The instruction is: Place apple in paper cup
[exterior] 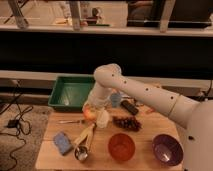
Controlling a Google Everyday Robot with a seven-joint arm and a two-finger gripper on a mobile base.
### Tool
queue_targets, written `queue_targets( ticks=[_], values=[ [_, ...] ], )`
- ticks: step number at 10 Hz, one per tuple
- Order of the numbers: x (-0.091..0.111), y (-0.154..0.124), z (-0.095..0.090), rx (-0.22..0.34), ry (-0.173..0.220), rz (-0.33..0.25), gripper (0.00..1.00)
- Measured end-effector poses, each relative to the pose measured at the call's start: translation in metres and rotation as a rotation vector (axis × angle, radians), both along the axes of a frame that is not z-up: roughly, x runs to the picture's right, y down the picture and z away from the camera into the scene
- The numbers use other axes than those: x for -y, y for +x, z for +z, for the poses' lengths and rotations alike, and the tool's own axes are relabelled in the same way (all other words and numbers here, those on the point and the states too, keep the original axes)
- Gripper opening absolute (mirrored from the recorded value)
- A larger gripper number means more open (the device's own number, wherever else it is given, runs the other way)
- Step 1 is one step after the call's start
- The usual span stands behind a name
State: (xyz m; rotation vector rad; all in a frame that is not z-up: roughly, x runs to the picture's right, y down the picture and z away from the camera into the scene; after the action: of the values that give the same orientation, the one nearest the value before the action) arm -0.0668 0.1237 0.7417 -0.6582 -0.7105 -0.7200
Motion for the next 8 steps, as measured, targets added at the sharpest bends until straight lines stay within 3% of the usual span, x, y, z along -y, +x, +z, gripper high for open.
queue_targets(
  ticks=[3,8],
  values=[
    [0.004,0.015,0.012,-0.041,0.006,0.003,0.0],
    [0.01,0.029,0.01,-0.073,0.032,-0.008,0.0]
  ],
)
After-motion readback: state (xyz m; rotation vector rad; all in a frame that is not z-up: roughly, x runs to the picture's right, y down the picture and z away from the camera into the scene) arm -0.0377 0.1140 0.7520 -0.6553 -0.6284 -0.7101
